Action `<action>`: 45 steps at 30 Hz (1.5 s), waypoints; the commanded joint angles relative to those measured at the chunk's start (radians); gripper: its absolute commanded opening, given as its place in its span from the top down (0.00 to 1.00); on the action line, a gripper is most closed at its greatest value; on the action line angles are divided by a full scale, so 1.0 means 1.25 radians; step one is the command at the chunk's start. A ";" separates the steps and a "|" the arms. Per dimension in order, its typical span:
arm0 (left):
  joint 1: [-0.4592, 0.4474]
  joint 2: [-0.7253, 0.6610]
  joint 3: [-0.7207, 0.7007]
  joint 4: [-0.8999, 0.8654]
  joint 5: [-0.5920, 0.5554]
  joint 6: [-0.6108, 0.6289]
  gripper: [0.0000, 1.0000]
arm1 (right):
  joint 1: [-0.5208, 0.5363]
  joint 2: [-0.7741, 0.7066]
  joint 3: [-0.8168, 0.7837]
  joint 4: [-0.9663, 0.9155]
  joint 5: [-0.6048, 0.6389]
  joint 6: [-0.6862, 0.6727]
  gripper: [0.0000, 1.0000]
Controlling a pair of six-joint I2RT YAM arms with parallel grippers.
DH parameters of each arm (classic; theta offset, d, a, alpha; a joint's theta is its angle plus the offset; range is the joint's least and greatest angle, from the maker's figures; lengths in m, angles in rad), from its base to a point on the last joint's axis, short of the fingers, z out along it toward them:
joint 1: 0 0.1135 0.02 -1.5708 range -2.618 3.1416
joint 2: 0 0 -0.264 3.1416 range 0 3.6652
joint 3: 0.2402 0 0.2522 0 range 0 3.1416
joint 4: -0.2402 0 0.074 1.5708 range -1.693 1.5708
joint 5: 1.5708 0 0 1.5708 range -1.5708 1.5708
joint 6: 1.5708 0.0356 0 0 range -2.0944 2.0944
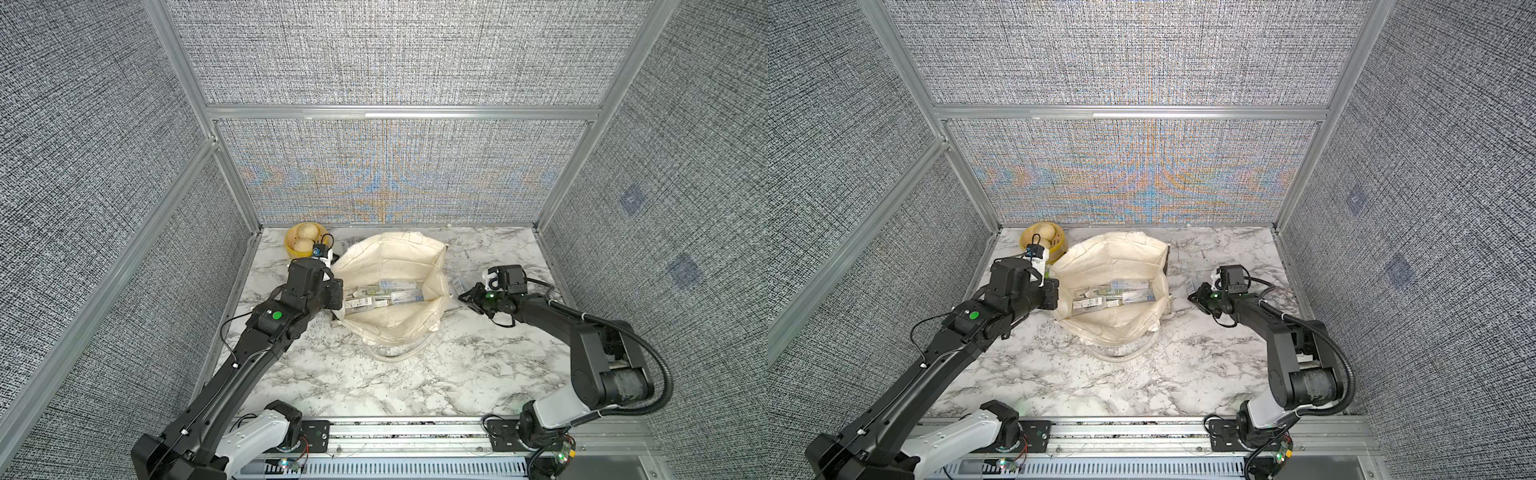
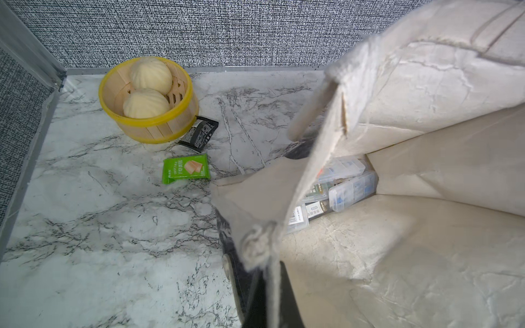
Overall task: Take out the compass set from the canvas bag
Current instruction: Place the compass set at the center of the board.
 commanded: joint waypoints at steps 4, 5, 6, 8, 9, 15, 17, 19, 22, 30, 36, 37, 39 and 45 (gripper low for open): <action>0.001 -0.017 -0.017 0.016 0.023 0.006 1.00 | 0.000 0.054 -0.015 0.089 0.001 0.016 0.94; 0.001 -0.019 -0.018 0.016 0.025 0.006 1.00 | 0.002 0.059 -0.017 0.095 0.005 0.017 0.93; 0.001 -0.019 -0.019 0.017 0.027 0.006 1.00 | 0.002 0.065 -0.020 0.100 0.006 0.017 0.91; 0.001 -0.017 -0.018 0.017 0.029 0.006 1.00 | 0.003 0.075 -0.024 0.105 0.007 0.018 0.87; 0.000 -0.017 -0.018 0.017 0.031 0.006 1.00 | 0.004 0.079 -0.029 0.108 0.006 0.018 0.84; 0.001 -0.014 -0.018 0.023 0.061 0.013 1.00 | 0.008 0.067 -0.062 0.113 0.013 0.013 0.67; -0.001 -0.016 -0.021 0.028 0.069 0.013 1.00 | 0.006 0.064 -0.065 0.103 0.016 0.002 0.63; 0.001 -0.016 -0.022 0.031 0.071 0.013 1.00 | 0.006 0.059 -0.068 0.090 0.021 -0.011 0.59; 0.000 -0.017 -0.021 0.030 0.074 0.013 1.00 | 0.005 0.052 -0.069 0.070 0.036 -0.032 0.54; -0.001 -0.015 -0.027 0.035 0.087 0.008 1.00 | 0.004 0.066 -0.039 0.042 0.053 -0.055 0.52; 0.000 -0.009 -0.026 0.039 0.098 0.003 1.00 | -0.002 0.114 0.040 0.011 0.083 -0.081 0.50; -0.001 -0.009 -0.025 0.040 0.101 0.002 1.00 | -0.003 0.124 0.055 0.008 0.085 -0.083 0.50; -0.001 -0.005 -0.025 0.041 0.106 0.001 1.00 | -0.003 0.146 0.083 0.006 0.084 -0.081 0.49; 0.000 -0.009 -0.027 0.041 0.108 0.000 1.00 | -0.002 0.180 0.126 0.010 0.082 -0.071 0.49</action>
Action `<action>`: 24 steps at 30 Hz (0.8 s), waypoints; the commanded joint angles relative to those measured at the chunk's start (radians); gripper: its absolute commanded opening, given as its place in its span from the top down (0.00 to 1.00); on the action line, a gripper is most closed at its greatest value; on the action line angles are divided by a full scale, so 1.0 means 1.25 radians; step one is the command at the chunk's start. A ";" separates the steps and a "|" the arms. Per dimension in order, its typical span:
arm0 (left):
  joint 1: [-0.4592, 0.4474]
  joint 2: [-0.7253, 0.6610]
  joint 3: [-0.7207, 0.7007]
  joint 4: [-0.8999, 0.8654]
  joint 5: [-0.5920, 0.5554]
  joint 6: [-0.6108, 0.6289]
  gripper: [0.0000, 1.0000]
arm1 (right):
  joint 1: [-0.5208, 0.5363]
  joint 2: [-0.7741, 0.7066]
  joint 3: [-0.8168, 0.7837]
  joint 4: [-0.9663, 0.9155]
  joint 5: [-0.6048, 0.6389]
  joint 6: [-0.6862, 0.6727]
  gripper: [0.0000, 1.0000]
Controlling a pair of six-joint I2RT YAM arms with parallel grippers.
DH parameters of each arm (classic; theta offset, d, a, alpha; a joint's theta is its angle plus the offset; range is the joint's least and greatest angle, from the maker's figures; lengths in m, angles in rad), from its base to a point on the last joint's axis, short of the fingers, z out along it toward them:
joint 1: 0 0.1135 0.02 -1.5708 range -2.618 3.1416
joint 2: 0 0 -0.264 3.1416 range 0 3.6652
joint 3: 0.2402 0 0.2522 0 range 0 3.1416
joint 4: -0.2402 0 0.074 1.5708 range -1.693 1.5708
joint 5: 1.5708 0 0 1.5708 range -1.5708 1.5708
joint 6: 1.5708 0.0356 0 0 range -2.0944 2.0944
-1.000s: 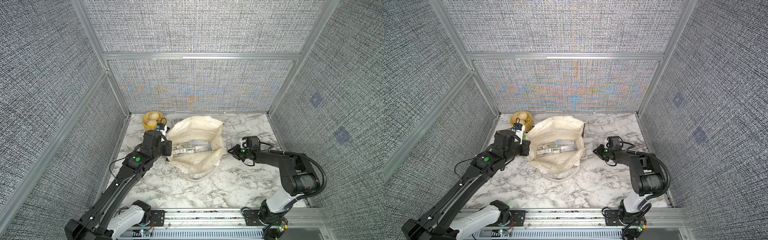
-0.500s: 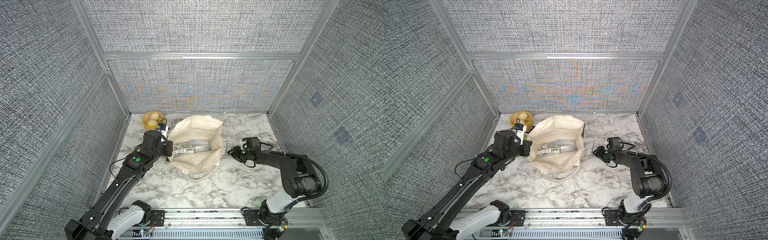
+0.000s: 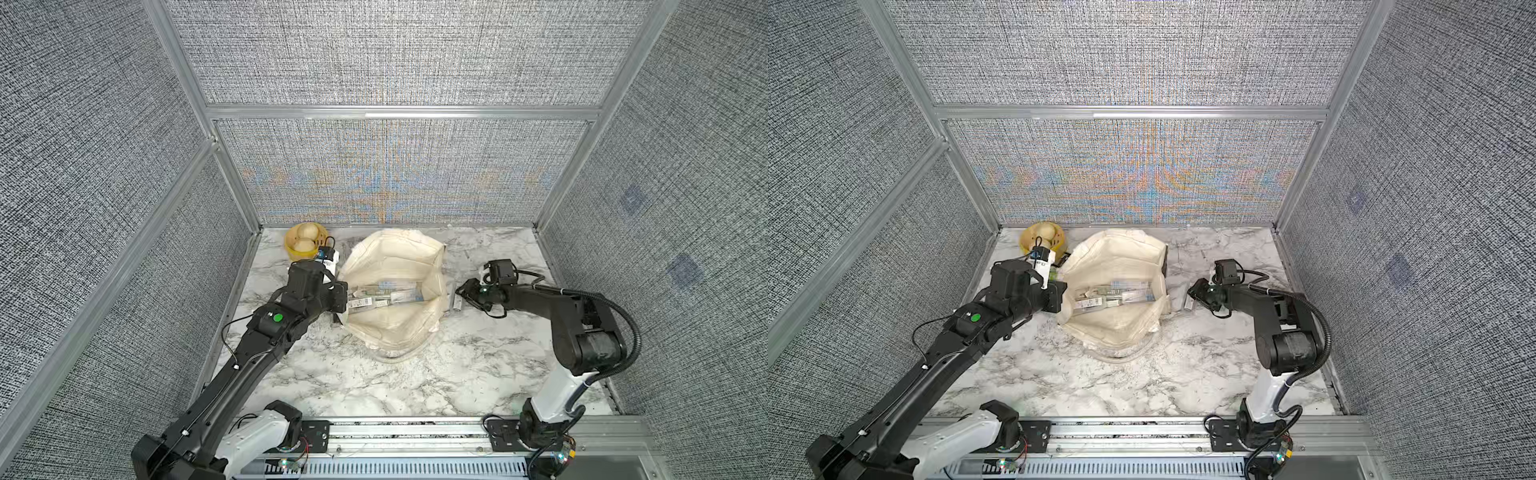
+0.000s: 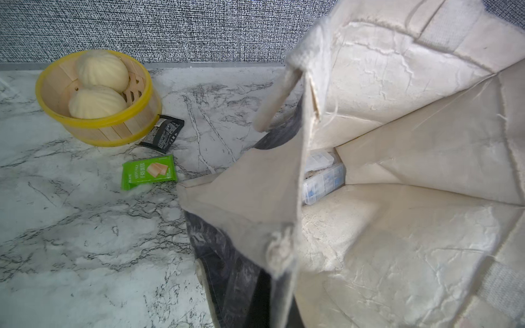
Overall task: Take out the compass set from the canvas bag
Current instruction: Place the compass set at the center of the board.
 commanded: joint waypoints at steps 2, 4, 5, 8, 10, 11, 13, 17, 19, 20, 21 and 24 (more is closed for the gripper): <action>0.001 -0.002 -0.001 0.005 0.009 -0.002 1.00 | 0.003 0.013 0.017 -0.009 0.002 -0.003 0.49; 0.000 0.000 0.000 0.007 0.013 -0.003 1.00 | 0.004 0.021 0.025 -0.012 0.000 -0.006 0.49; 0.001 0.002 0.001 0.007 0.014 -0.003 1.00 | 0.004 0.024 0.028 -0.012 -0.001 -0.008 0.49; 0.001 0.005 0.002 0.008 0.018 -0.005 1.00 | 0.005 0.029 0.037 -0.019 -0.002 -0.011 0.49; 0.000 0.005 0.001 0.007 0.018 -0.006 1.00 | 0.005 0.026 0.036 -0.020 -0.002 -0.011 0.49; -0.001 0.004 0.001 0.007 0.018 -0.006 1.00 | 0.005 0.023 0.038 -0.020 -0.002 -0.009 0.49; 0.000 0.001 0.000 0.008 0.017 -0.007 1.00 | 0.005 0.014 0.033 -0.023 -0.004 -0.008 0.49; 0.001 0.000 -0.001 0.008 0.017 -0.008 1.00 | 0.005 -0.030 0.011 -0.040 -0.005 -0.013 0.49; -0.001 0.000 -0.001 0.009 0.018 -0.007 1.00 | 0.005 -0.055 -0.003 -0.052 -0.003 -0.019 0.49; 0.000 0.000 0.000 0.009 0.018 -0.007 1.00 | 0.005 -0.069 -0.009 -0.059 0.001 -0.025 0.48; 0.000 0.001 0.001 0.009 0.017 -0.006 1.00 | 0.004 -0.082 -0.016 -0.065 0.005 -0.031 0.48; -0.001 0.000 0.002 0.006 0.018 -0.003 1.00 | 0.000 -0.123 -0.023 -0.089 0.003 -0.047 0.49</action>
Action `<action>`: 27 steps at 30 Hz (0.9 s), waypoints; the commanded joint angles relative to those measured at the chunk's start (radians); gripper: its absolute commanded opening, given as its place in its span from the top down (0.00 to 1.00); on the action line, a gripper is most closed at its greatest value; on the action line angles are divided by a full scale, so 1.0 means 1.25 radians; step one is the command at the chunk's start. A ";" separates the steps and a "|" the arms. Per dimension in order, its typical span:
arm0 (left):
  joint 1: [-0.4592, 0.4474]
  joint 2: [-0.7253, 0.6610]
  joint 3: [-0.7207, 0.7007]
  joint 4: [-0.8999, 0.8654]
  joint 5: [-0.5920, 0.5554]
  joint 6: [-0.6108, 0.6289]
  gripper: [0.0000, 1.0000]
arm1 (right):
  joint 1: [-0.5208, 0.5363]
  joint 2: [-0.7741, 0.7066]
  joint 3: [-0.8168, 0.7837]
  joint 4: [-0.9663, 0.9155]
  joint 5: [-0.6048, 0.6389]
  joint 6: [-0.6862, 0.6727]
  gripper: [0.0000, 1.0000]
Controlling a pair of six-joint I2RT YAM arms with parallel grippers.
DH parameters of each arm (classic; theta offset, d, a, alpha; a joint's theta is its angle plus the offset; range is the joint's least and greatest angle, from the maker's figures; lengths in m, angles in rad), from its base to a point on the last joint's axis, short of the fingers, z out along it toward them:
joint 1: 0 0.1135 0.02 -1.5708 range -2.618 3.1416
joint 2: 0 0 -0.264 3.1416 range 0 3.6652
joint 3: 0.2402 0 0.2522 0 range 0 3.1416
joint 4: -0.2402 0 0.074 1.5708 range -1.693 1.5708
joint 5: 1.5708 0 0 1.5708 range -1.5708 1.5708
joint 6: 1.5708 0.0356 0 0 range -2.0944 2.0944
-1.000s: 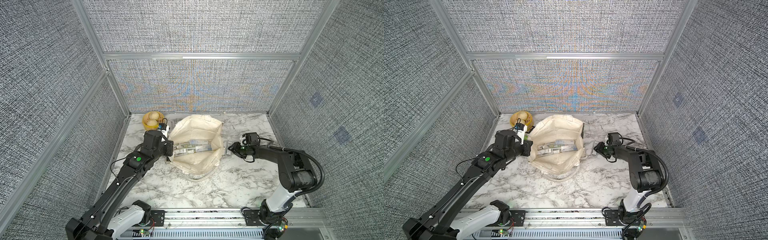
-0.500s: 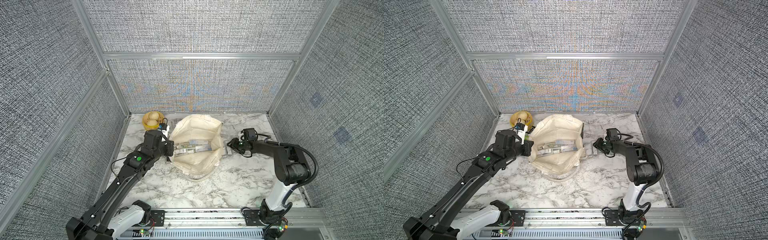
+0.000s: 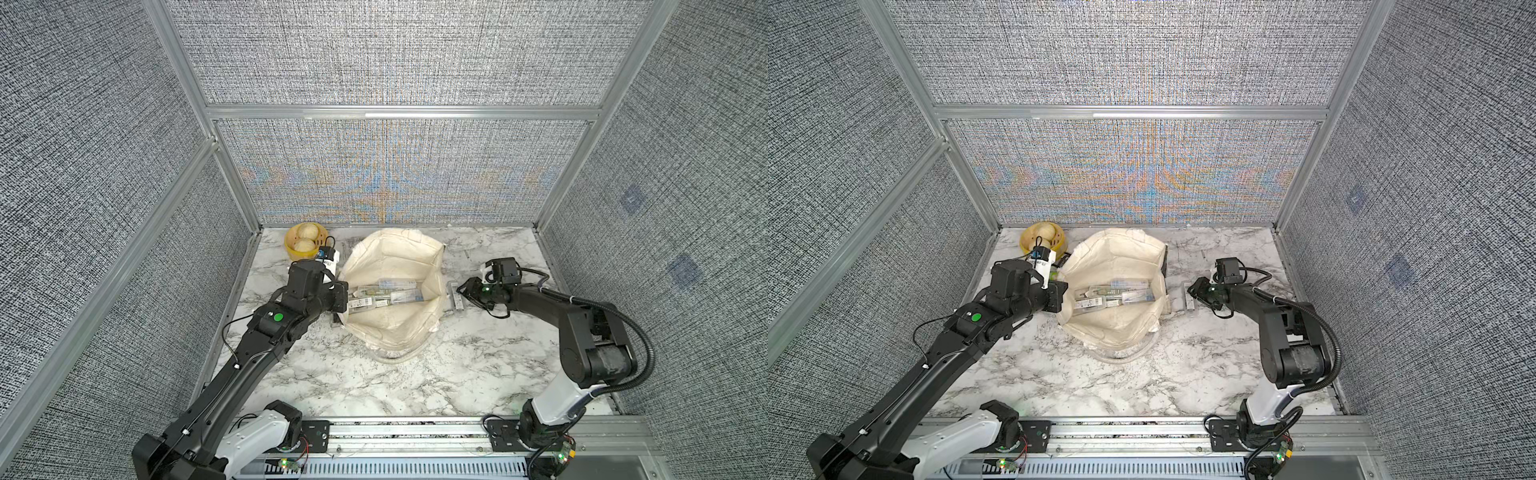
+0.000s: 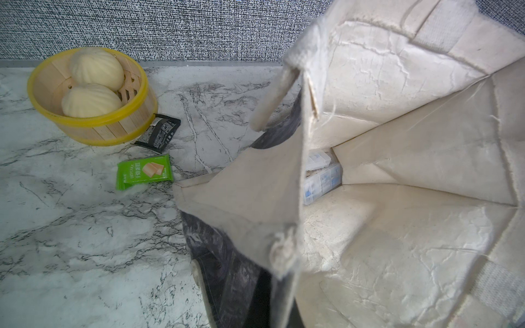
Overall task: Take out the compass set from the canvas bag
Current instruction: Place the compass set at the center of the board, then adjust the canvas bag at the center of the board.
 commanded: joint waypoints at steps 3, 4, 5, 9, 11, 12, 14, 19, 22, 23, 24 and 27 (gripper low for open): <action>-0.001 -0.009 0.001 -0.008 -0.007 0.008 1.00 | 0.002 -0.108 0.026 -0.115 -0.013 -0.088 0.51; -0.001 -0.014 -0.001 -0.012 -0.010 0.009 1.00 | 0.012 -0.157 0.041 -0.151 -0.008 -0.124 0.52; -0.001 -0.019 -0.004 -0.014 -0.007 0.010 1.00 | 0.032 -0.209 0.058 -0.188 0.008 -0.167 0.53; -0.002 -0.028 0.004 -0.043 0.006 0.012 1.00 | 0.193 -0.374 0.152 -0.306 0.122 -0.382 0.55; -0.003 -0.034 0.013 -0.065 0.011 0.014 1.00 | 0.308 -0.423 0.185 -0.329 0.184 -0.491 0.56; -0.003 -0.036 0.016 -0.076 0.013 0.016 1.00 | 0.349 -0.435 0.194 -0.329 0.194 -0.530 0.57; -0.003 -0.045 0.020 -0.100 0.021 0.019 1.00 | 0.438 -0.434 0.211 -0.323 0.204 -0.618 0.60; -0.004 -0.057 -0.016 -0.113 0.037 0.015 1.00 | 0.567 -0.294 0.251 -0.316 0.280 -0.771 0.63; -0.004 -0.056 -0.038 -0.102 0.042 0.011 1.00 | 0.584 -0.173 0.271 -0.307 0.327 -0.781 0.71; -0.003 -0.055 -0.035 -0.101 0.042 0.012 1.00 | 0.588 -0.135 0.276 -0.322 0.343 -0.785 0.72; -0.003 -0.056 -0.034 -0.101 0.042 0.013 1.00 | 0.593 -0.109 0.273 -0.328 0.362 -0.784 0.72; -0.003 -0.066 -0.036 -0.097 0.031 0.016 1.00 | 0.615 -0.058 0.237 -0.338 0.402 -0.779 0.72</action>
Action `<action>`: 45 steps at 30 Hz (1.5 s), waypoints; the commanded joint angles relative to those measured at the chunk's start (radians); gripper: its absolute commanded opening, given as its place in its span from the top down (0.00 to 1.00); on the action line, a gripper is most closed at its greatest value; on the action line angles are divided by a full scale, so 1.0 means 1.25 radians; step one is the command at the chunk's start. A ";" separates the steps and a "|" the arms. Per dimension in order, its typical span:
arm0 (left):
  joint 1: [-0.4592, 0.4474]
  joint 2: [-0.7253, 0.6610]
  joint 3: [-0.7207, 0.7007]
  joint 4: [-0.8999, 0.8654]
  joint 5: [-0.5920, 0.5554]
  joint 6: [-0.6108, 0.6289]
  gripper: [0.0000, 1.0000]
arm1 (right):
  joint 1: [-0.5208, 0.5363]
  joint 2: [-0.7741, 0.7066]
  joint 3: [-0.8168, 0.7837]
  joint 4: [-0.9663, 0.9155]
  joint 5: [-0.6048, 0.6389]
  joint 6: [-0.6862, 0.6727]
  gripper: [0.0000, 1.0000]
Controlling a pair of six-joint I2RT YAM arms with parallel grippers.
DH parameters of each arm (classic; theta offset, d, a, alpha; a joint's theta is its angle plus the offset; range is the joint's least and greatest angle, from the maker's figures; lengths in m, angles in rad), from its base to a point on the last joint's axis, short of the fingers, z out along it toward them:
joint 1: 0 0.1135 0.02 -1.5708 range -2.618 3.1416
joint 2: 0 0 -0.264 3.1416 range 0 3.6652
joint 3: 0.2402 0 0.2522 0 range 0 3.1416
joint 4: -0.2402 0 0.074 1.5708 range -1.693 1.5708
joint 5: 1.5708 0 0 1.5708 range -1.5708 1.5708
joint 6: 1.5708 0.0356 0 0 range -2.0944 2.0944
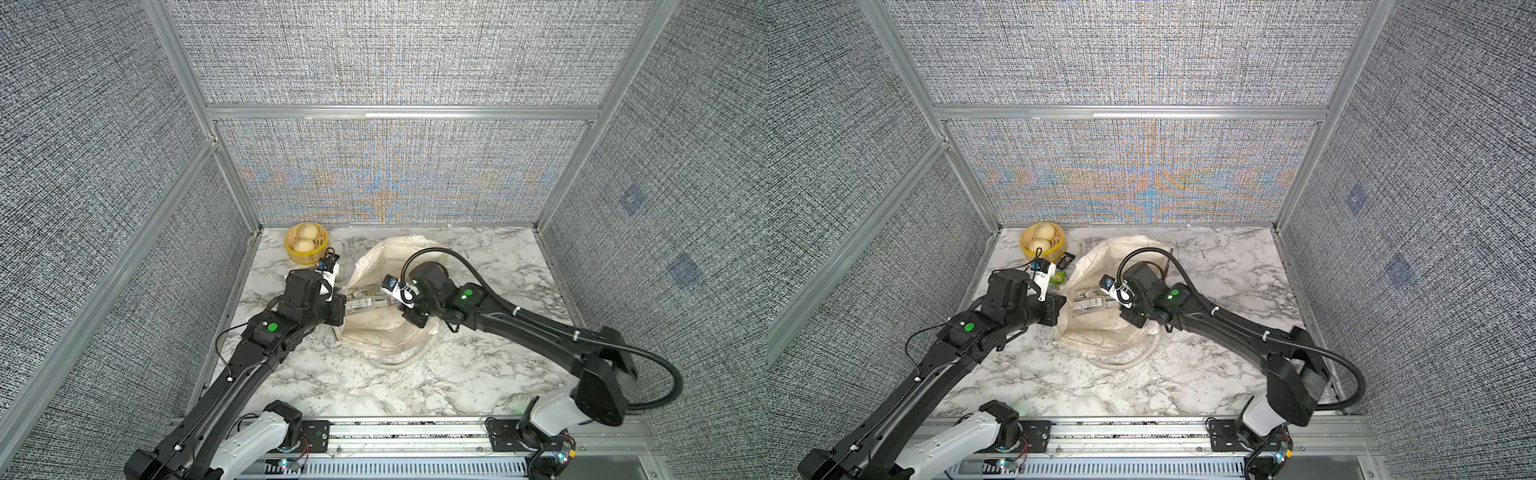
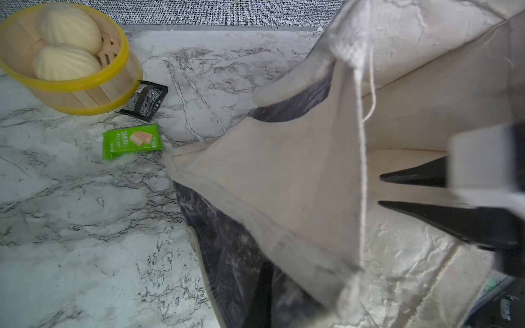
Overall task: Take out the compass set from the canvas bag
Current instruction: Adjust the canvas bag at the center of the board, then pick up the compass set from the canvas bag.
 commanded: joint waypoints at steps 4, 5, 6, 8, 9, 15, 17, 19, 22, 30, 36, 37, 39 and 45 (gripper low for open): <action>0.001 -0.016 -0.008 -0.022 -0.011 0.000 1.00 | 0.068 0.029 -0.113 0.020 0.073 0.056 0.72; 0.002 -0.018 -0.010 -0.023 -0.012 -0.001 1.00 | 0.084 0.028 -0.139 0.045 0.062 0.079 0.72; 0.002 -0.020 -0.010 -0.023 -0.012 -0.004 1.00 | 0.096 0.028 -0.156 0.063 0.057 0.095 0.73; 0.001 -0.026 -0.012 -0.018 -0.018 -0.009 1.00 | 0.116 0.033 -0.168 0.078 0.061 0.105 0.73; 0.002 -0.028 -0.015 -0.016 -0.019 -0.010 1.00 | 0.117 0.034 -0.161 0.076 0.069 0.096 0.72; 0.001 -0.007 -0.011 -0.020 -0.015 -0.003 1.00 | 0.068 0.092 -0.034 0.070 0.135 -0.046 0.67; 0.002 -0.006 -0.011 -0.020 -0.014 -0.004 1.00 | 0.034 0.139 0.036 0.053 0.143 -0.065 0.62; 0.002 -0.012 -0.013 -0.018 -0.014 -0.006 1.00 | 0.011 0.183 0.096 0.028 0.149 -0.079 0.59; 0.002 -0.024 -0.018 -0.012 -0.014 -0.007 1.00 | -0.009 0.235 0.150 0.001 0.160 -0.112 0.55; 0.002 -0.012 -0.014 -0.014 0.001 -0.005 1.00 | -0.055 0.280 0.166 -0.015 0.140 -0.147 0.48; 0.002 -0.011 -0.013 -0.013 0.003 -0.004 1.00 | -0.077 0.340 0.208 -0.045 0.133 -0.139 0.44; 0.002 -0.012 -0.012 -0.013 0.002 -0.004 1.00 | -0.077 0.345 0.207 -0.045 0.127 -0.141 0.44; 0.002 -0.013 -0.014 -0.013 0.002 -0.004 1.00 | -0.080 0.353 0.205 -0.042 0.113 -0.141 0.43; 0.002 -0.013 -0.013 -0.014 0.000 -0.004 1.00 | -0.086 0.388 0.213 -0.045 0.107 -0.130 0.39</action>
